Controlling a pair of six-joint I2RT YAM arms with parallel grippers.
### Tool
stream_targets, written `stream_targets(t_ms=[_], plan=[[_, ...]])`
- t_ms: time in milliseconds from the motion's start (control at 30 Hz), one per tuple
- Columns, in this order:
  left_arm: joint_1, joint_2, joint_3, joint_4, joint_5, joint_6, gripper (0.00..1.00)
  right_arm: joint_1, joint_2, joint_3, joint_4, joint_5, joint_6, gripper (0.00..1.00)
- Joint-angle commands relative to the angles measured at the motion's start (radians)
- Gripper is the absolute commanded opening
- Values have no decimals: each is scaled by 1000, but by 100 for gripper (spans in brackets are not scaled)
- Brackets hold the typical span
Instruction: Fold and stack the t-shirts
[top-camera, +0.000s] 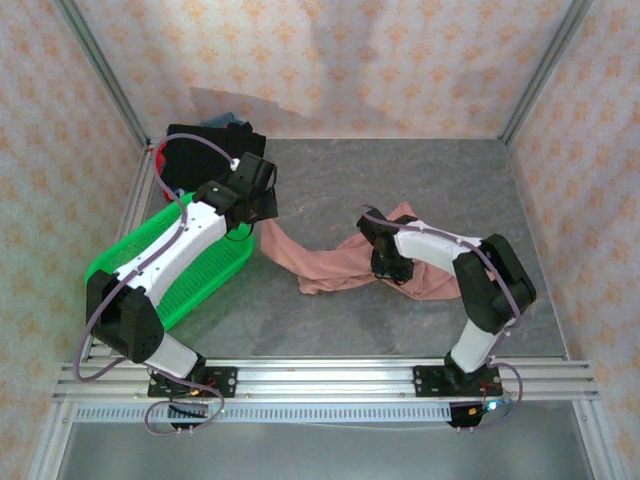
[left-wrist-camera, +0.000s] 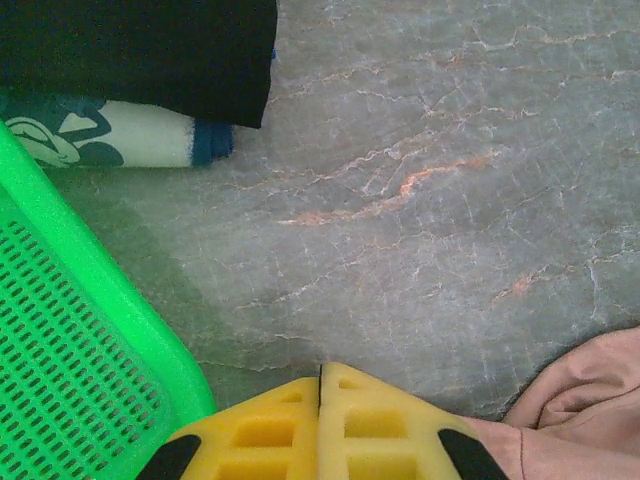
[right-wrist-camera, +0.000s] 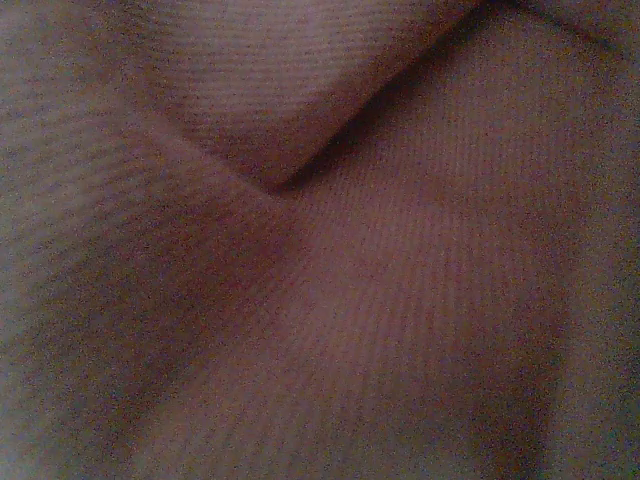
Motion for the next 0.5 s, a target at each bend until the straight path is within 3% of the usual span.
stream_targets(t_ms=[0, 367, 467], plan=[[16, -31, -14, 17, 5, 23, 0, 5, 11, 17, -11, 51, 12, 24], [26, -29, -3, 10, 8, 32, 0, 5, -71, 60, -77, 74, -3, 1], [30, -29, -1, 9, 8, 36, 0, 2, -114, 69, -108, 73, -14, 0]])
